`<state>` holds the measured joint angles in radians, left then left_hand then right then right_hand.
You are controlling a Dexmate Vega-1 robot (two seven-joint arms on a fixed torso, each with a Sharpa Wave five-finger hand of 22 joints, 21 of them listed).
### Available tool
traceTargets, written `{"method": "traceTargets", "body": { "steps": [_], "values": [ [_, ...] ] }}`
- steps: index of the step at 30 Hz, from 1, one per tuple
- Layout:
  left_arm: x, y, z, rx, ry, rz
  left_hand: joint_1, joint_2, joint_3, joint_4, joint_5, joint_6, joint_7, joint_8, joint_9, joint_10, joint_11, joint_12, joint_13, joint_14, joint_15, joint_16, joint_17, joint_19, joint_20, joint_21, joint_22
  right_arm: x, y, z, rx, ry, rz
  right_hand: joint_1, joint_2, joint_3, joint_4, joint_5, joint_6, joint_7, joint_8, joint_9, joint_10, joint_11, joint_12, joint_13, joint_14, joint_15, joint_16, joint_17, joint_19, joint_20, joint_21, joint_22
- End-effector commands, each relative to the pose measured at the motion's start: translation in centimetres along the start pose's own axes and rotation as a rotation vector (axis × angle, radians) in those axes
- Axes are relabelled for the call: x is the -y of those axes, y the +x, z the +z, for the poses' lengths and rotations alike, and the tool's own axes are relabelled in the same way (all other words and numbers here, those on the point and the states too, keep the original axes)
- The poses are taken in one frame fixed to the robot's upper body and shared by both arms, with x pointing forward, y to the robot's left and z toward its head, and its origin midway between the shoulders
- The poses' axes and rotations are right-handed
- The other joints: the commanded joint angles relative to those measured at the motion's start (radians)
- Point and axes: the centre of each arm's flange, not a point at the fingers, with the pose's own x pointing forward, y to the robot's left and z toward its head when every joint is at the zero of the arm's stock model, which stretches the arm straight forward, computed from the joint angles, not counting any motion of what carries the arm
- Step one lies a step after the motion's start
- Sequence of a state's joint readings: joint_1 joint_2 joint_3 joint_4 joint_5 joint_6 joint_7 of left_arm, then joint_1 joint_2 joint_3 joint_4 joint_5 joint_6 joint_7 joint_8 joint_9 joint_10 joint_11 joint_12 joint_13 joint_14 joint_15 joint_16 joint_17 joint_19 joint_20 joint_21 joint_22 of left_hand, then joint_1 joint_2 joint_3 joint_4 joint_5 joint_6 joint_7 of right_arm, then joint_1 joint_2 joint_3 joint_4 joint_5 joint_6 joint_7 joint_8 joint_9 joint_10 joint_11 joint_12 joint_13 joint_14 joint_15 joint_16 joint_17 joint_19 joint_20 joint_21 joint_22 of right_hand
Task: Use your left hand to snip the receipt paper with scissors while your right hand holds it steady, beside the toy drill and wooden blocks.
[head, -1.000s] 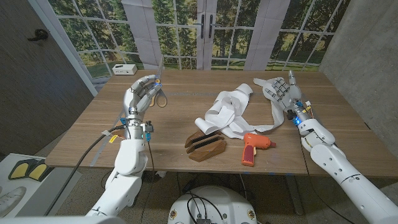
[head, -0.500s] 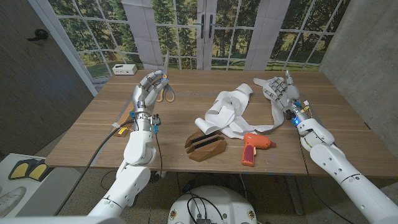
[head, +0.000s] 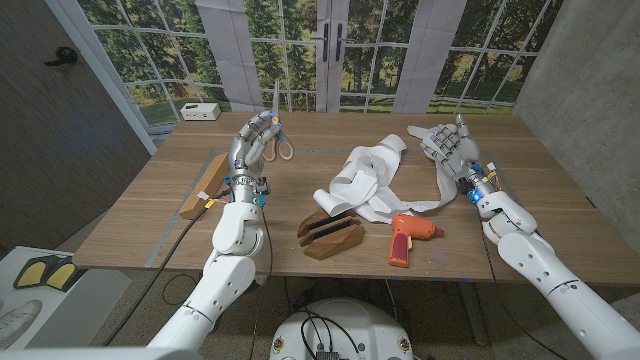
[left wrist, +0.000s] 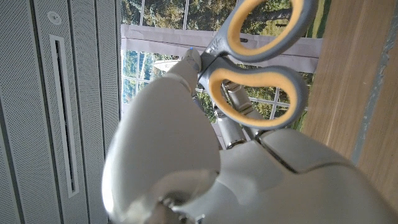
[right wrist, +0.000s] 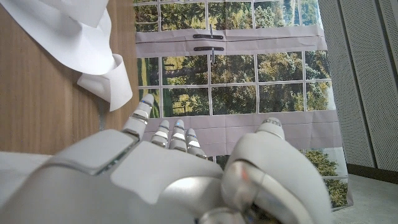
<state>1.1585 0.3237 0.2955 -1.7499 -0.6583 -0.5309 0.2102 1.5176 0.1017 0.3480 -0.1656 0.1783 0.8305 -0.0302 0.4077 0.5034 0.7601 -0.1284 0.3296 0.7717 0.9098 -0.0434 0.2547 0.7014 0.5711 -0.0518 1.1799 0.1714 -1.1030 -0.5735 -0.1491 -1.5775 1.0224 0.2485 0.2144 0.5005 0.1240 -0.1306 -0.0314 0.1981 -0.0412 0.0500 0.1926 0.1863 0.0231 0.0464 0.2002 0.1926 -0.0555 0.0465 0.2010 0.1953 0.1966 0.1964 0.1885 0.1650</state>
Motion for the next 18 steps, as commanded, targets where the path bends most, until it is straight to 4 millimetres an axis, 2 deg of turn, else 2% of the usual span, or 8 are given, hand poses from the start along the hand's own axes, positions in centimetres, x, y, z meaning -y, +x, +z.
{"method": "traceTargets", "body": {
  "steps": [1,12,18],
  "values": [
    [1.3,1.1,-1.9,-0.043,-0.11,0.008,0.008,0.002,-0.001,0.001,0.005,0.004,0.002,0.009,0.007,0.006,0.001,0.009,0.005,0.085,-0.179,0.004,0.003,0.006,-0.141,0.0,0.002,0.0,0.0,-0.3,0.0,0.006,0.001,0.011,0.002,0.001,-0.006,-0.001,-0.003,-0.008,0.004,0.002,0.001,-0.001,0.001,0.004,0.007,0.003,0.008,0.002,0.007,-0.002,0.0,0.005],
    [1.9,1.3,-3.4,-0.071,-0.191,0.01,0.008,0.002,-0.001,0.001,0.005,0.005,-0.001,0.011,0.011,0.006,0.002,0.009,0.004,0.087,-0.179,-0.001,-0.001,0.003,-0.142,-0.002,0.002,-0.2,-0.1,-0.3,-0.002,0.006,0.006,0.019,0.004,0.006,-0.011,-0.002,-0.003,-0.007,0.004,0.002,0.0,-0.002,0.0,0.004,0.008,0.004,0.007,0.001,0.008,-0.002,0.0,0.005],
    [2.7,1.5,-4.0,-0.077,-0.233,-0.002,0.008,0.003,-0.001,0.001,0.005,0.005,-0.002,0.012,0.013,0.009,0.002,0.01,0.004,0.087,-0.178,-0.002,-0.001,0.003,-0.142,-0.003,0.002,-0.6,-0.2,0.1,-0.01,0.0,0.008,0.026,0.009,0.014,-0.017,-0.005,-0.003,-0.008,0.004,0.002,0.01,0.0,0.004,0.005,0.04,0.007,0.021,0.004,0.014,0.008,0.003,0.006]
  ]
}}
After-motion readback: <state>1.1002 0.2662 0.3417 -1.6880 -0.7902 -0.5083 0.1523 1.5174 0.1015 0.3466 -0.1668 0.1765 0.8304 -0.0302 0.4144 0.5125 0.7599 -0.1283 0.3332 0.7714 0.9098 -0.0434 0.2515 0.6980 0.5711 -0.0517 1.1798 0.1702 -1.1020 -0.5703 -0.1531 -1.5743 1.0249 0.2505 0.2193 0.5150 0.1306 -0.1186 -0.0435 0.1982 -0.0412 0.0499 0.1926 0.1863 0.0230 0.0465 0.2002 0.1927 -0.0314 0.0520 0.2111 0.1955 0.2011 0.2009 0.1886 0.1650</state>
